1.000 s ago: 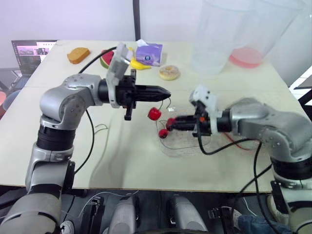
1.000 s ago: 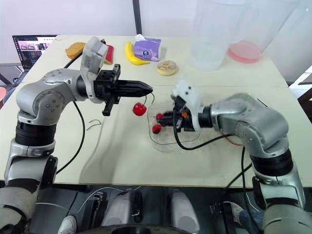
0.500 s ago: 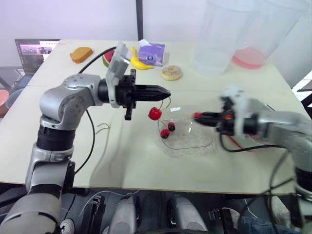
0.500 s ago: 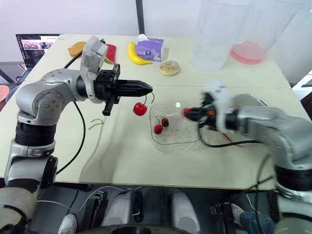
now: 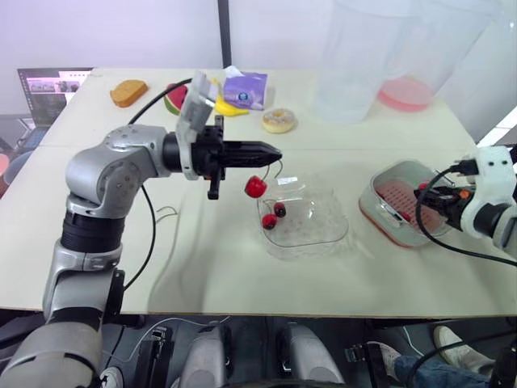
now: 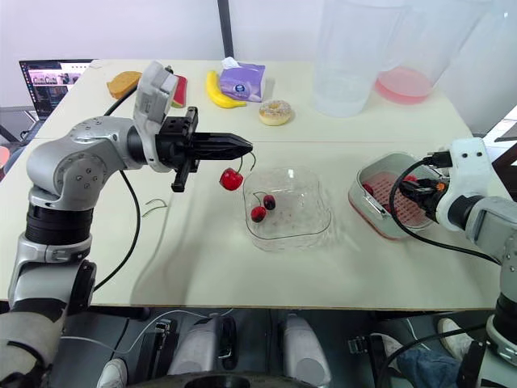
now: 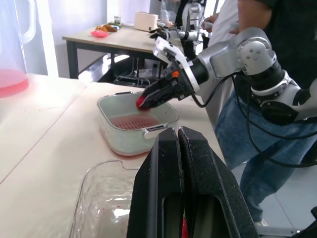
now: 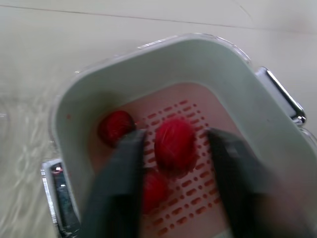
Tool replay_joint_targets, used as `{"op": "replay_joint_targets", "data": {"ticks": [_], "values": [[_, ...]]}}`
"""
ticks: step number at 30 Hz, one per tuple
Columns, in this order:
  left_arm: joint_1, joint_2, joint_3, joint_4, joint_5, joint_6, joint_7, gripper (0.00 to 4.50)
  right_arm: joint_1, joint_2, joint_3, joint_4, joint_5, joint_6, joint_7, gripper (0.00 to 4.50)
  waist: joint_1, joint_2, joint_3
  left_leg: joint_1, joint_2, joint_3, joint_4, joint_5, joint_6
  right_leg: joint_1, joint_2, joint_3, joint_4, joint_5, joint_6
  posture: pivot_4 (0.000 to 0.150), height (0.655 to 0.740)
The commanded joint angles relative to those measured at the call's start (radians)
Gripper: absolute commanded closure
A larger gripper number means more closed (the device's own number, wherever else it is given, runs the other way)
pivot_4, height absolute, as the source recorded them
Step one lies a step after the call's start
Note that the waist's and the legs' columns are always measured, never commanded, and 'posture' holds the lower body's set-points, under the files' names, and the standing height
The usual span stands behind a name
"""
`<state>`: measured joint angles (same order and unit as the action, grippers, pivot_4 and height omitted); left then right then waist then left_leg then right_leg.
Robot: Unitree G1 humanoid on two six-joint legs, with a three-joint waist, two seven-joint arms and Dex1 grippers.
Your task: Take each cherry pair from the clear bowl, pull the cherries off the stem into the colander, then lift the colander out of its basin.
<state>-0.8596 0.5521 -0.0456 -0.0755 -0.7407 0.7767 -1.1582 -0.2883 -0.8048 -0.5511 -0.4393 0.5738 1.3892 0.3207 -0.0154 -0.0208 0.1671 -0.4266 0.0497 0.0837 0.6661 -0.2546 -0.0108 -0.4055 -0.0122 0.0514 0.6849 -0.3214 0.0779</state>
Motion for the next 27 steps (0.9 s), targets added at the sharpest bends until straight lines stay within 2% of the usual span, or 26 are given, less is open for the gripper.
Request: {"op": "replay_joint_targets", "data": {"ticks": [1,2,5,10,11,14,18,24,27], "values": [[-0.022,-0.002,0.01,-0.005,-0.001,-0.012,-0.007,4.5,-0.033,0.001,-0.039,-0.039,0.001,-0.001,-0.01,0.51,0.0,0.0,0.0,0.0,0.0,0.0,0.0,0.0,0.0,0.0,0.0,0.0,0.0,0.0,0.0,0.15,0.74],[-0.022,-0.003,0.011,-0.004,0.0,-0.014,-0.007,4.5,-0.051,0.006,-0.047,-0.045,0.008,-0.001,-0.01,0.05,0.0,0.0,0.0,0.0,0.0,0.0,0.0,0.0,0.0,0.0,0.0,0.0,0.0,0.0,0.0,0.15,0.74],[-0.022,-0.005,0.011,-0.002,0.002,-0.015,-0.008,4.5,-0.103,0.015,-0.051,-0.082,0.054,-0.01,0.021,0.05,-0.003,0.0,0.0,0.0,0.0,0.0,0.0,0.0,0.0,0.0,0.0,0.0,0.0,0.0,0.0,0.15,0.74],[-0.023,-0.007,0.01,0.001,0.006,-0.019,-0.011,4.5,-0.194,0.079,-0.027,-0.189,0.299,0.129,0.137,0.05,-0.002,0.0,0.0,0.0,0.001,-0.001,0.0,0.0,0.0,0.0,0.001,0.0,0.0,0.0,0.0,0.15,0.74],[-0.024,-0.008,0.01,0.002,0.008,-0.021,-0.012,4.5,-0.231,0.127,-0.028,-0.197,0.355,0.168,0.141,0.05,-0.002,0.0,0.0,0.0,0.001,-0.001,0.0,0.0,0.0,0.0,0.001,0.0,0.0,0.0,0.0,0.15,0.74],[-0.029,-0.01,0.007,0.005,0.013,-0.026,-0.019,4.5,-0.286,0.192,0.066,-0.225,0.473,0.197,0.173,0.05,-0.002,0.0,0.0,0.0,0.0,0.0,0.0,0.0,0.0,0.0,0.0,0.0,0.0,0.0,0.0,0.15,0.74],[-0.034,-0.016,0.007,0.009,0.011,-0.022,-0.022,4.5,-0.347,0.262,0.227,-0.206,0.491,0.178,0.147,0.05,-0.002,0.0,0.0,0.0,0.0,-0.001,0.0,-0.001,0.001,0.0,0.0,-0.001,0.0,0.0,0.0,0.15,0.74],[-0.036,-0.022,0.005,0.01,0.014,-0.022,-0.024,4.5,-0.453,0.348,0.385,-0.094,0.423,0.093,0.11,0.05,-0.002,0.0,0.0,-0.001,0.0,-0.001,0.0,-0.001,0.001,0.0,-0.001,-0.001,0.0,0.0,0.0,0.15,0.74],[-0.034,-0.024,0.005,0.009,0.016,-0.025,-0.024,4.5,-0.504,0.381,0.417,-0.046,0.416,0.064,0.103,0.05,-0.003,0.0,0.0,-0.001,0.0,0.0,0.0,-0.001,0.001,-0.001,-0.001,-0.001,0.0,0.0,0.0,0.15,0.74]]}}
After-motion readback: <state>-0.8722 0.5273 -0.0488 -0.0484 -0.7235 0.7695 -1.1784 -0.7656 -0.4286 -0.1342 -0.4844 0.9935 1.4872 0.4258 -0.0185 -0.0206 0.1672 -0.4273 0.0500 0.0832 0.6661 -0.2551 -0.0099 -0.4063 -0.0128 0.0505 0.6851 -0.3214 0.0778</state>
